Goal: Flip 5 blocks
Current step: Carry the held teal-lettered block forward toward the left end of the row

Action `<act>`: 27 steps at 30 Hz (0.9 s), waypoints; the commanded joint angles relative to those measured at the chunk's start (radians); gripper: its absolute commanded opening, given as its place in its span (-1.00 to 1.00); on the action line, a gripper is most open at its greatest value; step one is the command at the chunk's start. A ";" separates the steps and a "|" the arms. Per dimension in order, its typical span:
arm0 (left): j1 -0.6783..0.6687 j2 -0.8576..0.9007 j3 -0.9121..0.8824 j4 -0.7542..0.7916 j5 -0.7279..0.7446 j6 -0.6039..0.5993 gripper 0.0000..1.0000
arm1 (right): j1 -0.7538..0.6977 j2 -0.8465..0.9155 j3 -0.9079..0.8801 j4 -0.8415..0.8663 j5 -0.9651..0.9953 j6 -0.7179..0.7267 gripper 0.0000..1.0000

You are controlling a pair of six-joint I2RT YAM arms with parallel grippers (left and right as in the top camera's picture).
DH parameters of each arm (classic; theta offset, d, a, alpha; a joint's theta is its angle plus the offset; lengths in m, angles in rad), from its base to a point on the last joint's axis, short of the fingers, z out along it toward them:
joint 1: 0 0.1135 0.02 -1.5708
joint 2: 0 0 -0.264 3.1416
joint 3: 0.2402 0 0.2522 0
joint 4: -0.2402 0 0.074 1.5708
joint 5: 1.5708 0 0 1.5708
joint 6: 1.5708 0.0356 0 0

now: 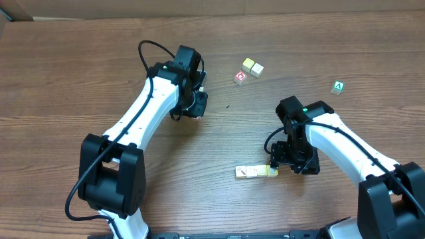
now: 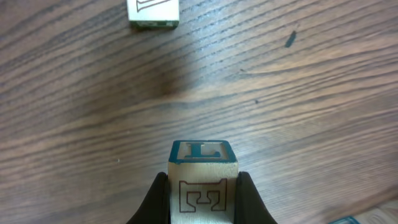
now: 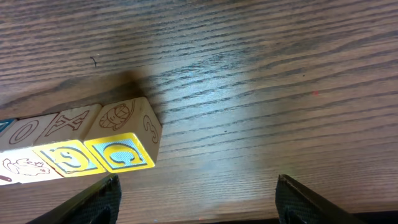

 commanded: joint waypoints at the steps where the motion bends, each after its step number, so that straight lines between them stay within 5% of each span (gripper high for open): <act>1: 0.003 -0.025 0.035 -0.051 0.025 -0.083 -0.91 | -0.003 -0.002 -0.006 0.003 -0.002 0.001 0.60; 11: -0.088 -0.285 -0.040 -0.080 -0.040 -0.199 -0.91 | -0.003 -0.002 -0.006 0.003 -0.002 0.001 0.60; 17: -0.191 -0.462 -0.240 -0.056 -0.059 -0.344 -0.91 | -0.003 -0.002 -0.006 0.008 -0.002 0.001 0.60; 27: -0.402 -0.537 -0.597 0.182 -0.027 -0.618 -0.92 | -0.003 -0.002 -0.006 0.015 -0.002 0.000 0.59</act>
